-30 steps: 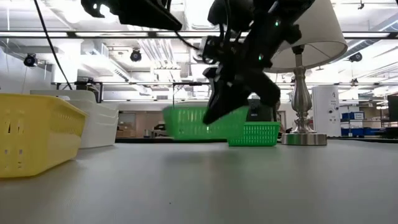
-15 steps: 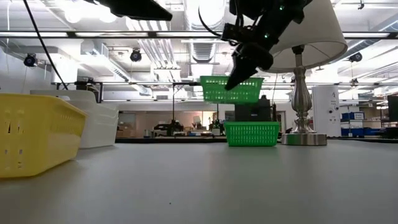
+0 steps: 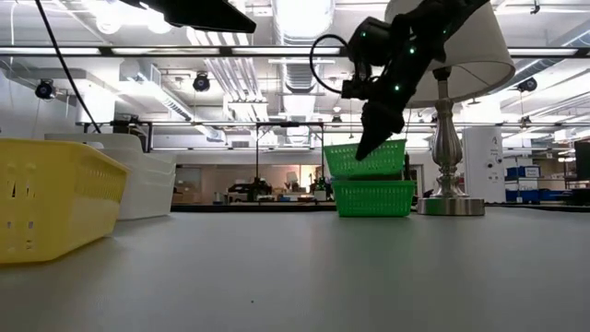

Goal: Stack baskets by color
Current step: Stack the bottom green bin on the top green bins, then stack the left yellow bin on the right yellow bins

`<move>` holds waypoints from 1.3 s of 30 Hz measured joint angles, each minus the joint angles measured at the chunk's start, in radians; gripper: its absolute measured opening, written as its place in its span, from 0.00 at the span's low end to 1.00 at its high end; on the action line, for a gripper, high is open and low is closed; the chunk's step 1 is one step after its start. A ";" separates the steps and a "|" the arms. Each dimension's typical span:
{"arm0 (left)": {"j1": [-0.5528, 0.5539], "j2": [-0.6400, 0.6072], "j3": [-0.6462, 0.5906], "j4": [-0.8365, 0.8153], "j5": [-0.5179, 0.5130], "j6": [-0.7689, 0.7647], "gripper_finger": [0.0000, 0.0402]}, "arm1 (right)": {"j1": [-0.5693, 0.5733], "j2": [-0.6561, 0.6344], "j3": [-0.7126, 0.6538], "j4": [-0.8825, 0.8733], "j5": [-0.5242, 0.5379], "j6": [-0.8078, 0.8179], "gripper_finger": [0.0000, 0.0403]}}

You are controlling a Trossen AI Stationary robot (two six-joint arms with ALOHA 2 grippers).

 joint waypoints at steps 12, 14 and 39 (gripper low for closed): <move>0.000 0.000 -0.007 0.000 0.000 0.000 0.20 | -0.009 0.036 -0.001 -0.004 0.001 -0.027 0.02; 0.000 0.000 -0.014 0.000 0.000 0.000 0.20 | -0.011 0.041 -0.001 -0.004 0.002 -0.028 0.02; -0.004 -0.002 -0.034 0.047 -0.001 -0.085 0.20 | 0.026 0.027 0.044 -0.141 0.019 0.055 0.31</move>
